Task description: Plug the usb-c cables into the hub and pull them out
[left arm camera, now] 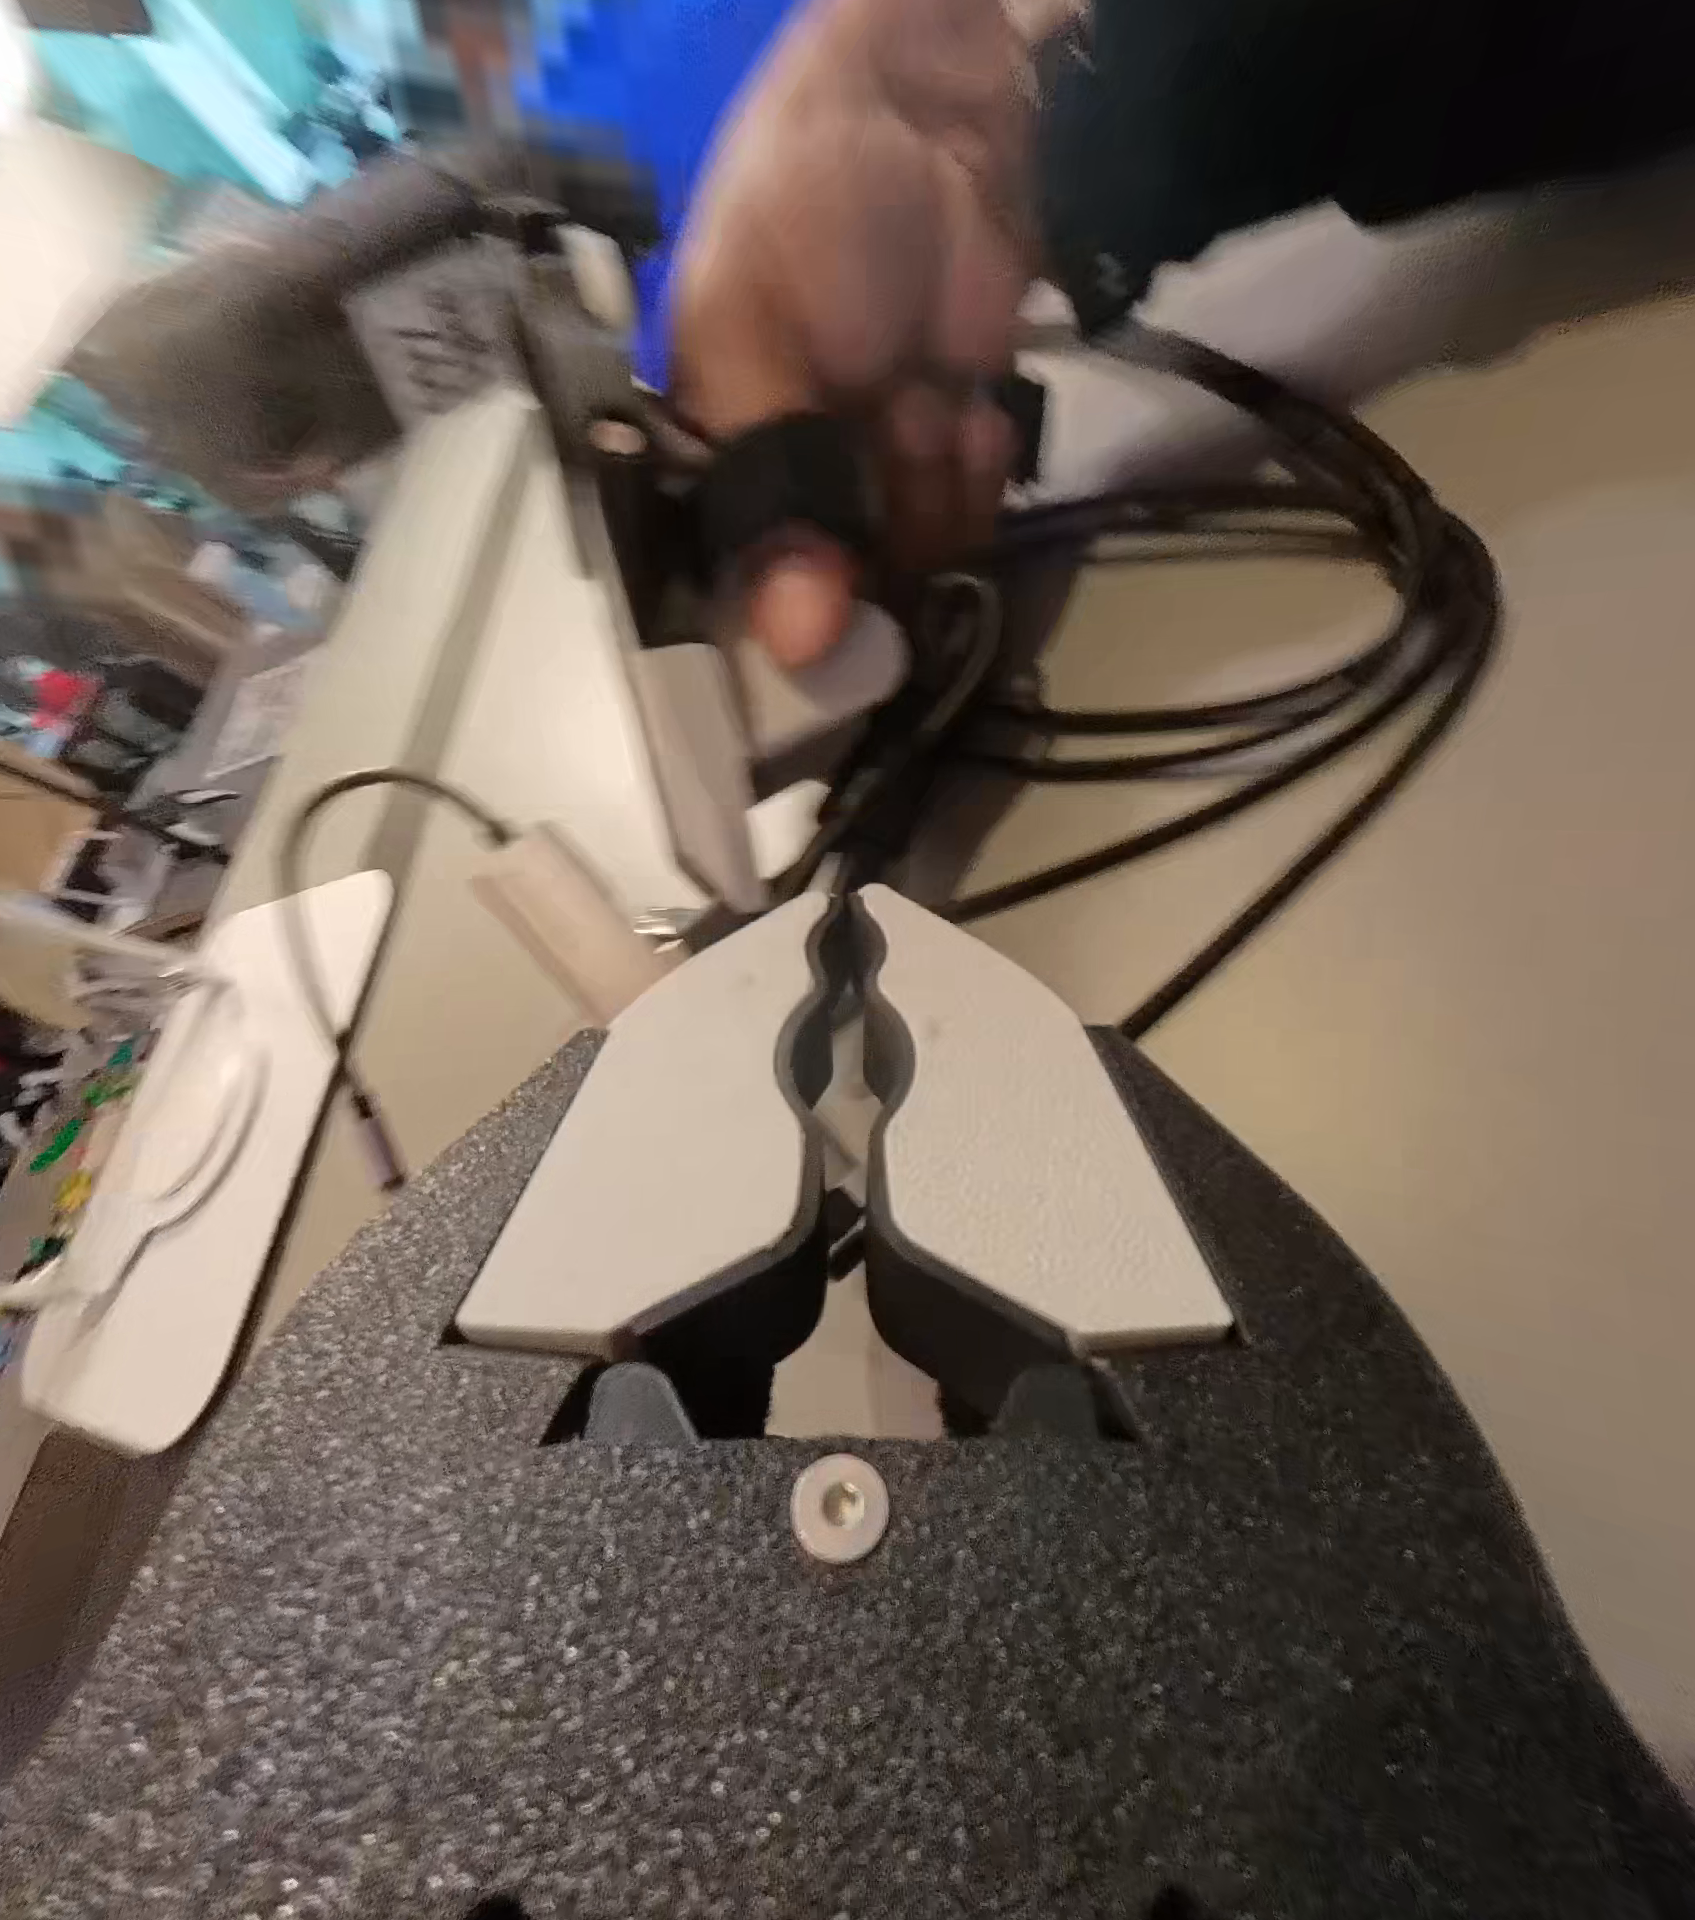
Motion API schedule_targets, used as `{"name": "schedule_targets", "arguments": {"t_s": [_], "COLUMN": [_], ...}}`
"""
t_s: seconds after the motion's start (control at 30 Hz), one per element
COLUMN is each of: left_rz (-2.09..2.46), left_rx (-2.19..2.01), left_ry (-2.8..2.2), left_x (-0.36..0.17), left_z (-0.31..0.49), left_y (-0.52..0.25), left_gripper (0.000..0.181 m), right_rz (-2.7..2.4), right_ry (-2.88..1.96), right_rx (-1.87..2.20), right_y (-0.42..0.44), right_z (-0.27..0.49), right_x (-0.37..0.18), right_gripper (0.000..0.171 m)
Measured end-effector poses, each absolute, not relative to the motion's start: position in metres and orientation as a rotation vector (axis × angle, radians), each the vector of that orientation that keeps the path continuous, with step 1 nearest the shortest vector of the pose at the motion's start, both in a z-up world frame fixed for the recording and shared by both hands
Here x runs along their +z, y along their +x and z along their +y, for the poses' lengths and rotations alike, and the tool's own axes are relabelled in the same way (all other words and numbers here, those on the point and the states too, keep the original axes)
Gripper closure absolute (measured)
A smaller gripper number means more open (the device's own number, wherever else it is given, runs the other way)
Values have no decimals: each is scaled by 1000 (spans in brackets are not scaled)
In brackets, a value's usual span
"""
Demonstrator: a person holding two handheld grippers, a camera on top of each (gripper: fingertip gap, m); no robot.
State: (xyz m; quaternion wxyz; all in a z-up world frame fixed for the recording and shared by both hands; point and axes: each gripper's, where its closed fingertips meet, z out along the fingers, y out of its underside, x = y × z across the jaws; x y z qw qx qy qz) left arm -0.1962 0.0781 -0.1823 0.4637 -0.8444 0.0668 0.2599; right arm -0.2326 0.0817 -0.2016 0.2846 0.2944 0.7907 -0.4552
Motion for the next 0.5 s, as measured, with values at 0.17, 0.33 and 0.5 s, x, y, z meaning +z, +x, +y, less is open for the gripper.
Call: {"name": "schedule_targets", "arguments": {"t_s": [0.17,0.33,0.5], "left_rz": [-312,-450,-433], "left_rx": [512,233,84], "left_ry": [-1808,-1902,-1984], "left_x": [-150,-175,-188], "left_z": [46,50,57], "left_y": [-237,-238,-228], "left_gripper": [172,151,159], "right_rz": [2173,2198,2244], "right_ry": [687,579,514], "right_rx": [-1289,-1342,-1345], "right_y": [-232,-226,-221], "right_z": [79,74,71], "right_x": [-193,-184,-184], "right_gripper": [164,164,164]}}
